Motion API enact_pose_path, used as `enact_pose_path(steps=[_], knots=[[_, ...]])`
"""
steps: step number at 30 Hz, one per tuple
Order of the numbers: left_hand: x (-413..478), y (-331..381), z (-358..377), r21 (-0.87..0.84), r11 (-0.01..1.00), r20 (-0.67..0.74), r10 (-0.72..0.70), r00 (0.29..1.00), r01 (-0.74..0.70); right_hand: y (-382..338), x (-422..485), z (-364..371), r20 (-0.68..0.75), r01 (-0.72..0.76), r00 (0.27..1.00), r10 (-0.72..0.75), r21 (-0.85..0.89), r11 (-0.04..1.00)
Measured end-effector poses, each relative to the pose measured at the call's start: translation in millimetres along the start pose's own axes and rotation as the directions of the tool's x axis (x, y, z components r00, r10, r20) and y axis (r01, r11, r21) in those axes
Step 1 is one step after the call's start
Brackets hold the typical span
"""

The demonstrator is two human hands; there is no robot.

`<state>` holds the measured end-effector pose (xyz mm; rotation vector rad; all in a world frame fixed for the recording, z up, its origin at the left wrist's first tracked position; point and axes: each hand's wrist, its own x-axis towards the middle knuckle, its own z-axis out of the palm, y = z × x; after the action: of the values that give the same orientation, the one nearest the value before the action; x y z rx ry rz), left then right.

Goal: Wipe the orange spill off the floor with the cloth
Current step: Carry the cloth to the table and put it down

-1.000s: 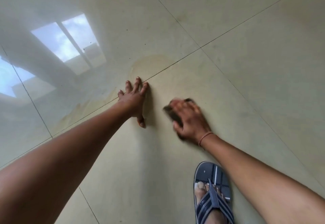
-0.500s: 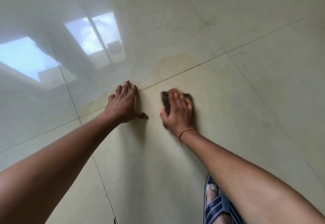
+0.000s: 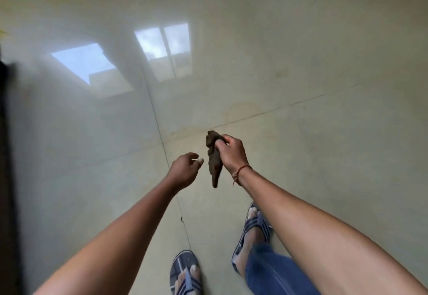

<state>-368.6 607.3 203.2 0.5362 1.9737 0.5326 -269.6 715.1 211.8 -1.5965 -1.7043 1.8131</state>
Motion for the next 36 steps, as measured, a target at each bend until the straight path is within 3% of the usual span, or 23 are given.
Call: enact_pose_path(steps=[2, 4, 6, 10, 12, 14, 17, 20, 23, 26, 29, 36], knots=[[-60, 56, -33, -0.24, 0.967, 0.087, -0.071, 0.994, 0.09, -70, -53, -19, 0.02, -0.049, 0.999, 0.045, 0.204, 0.978], [-125, 111, -73, -0.322, 0.933, 0.193, -0.101, 0.976, 0.161, -139, -113, -44, 0.049, -0.072, 0.997, 0.059, 0.357, 0.931], [-185, 162, -104, -0.415, 0.896, 0.292, -0.036, 0.956, 0.16, -205, -166, -69, 0.052, -0.05, 0.998, 0.029, 0.477, 0.878], [-308, 269, -156, -0.511, 0.859, 0.207, 0.156, 0.966, -0.029, -319, -268, -143, -0.057, 0.042, 0.998, -0.019, 0.423, 0.905], [-344, 306, -165, -0.573, 0.813, 0.147, 0.225, 0.963, -0.102, -348, -306, -176, -0.011, 0.02, 1.0, -0.017, 0.383, 0.923], [-376, 343, -167, -0.58, 0.802, 0.118, 0.255, 0.96, -0.142, -366, -337, -209, 0.023, 0.021, 0.999, -0.033, 0.403, 0.915], [-406, 394, -154, -0.631, 0.759, 0.147, 0.324, 0.935, -0.163, -387, -372, -256, -0.053, 0.087, 0.996, -0.071, 0.451, 0.888], [-424, 433, -136, -0.603, 0.774, 0.326, 0.458, 0.827, -0.191, -397, -387, -300, -0.163, 0.158, 0.983, -0.081, 0.538, 0.828], [-432, 476, -110, -0.447, 0.815, 0.393, 0.55, 0.737, -0.369, -398, -395, -352, -0.221, 0.215, 0.97, -0.102, 0.58, 0.786], [-430, 527, -79, -0.428, 0.794, 0.296, 0.575, 0.762, -0.433, -395, -390, -403, -0.235, 0.235, 0.965, -0.118, 0.571, 0.787], [-425, 579, -38, -0.484, 0.779, 0.311, 0.58, 0.753, -0.4, -392, -380, -458, -0.218, 0.2, 0.97, -0.107, 0.461, 0.864], [-401, 741, 95, -0.415, 0.816, 0.318, 0.544, 0.776, -0.402, -398, -350, -642, -0.343, 0.266, 0.933, -0.112, 0.443, 0.856]])
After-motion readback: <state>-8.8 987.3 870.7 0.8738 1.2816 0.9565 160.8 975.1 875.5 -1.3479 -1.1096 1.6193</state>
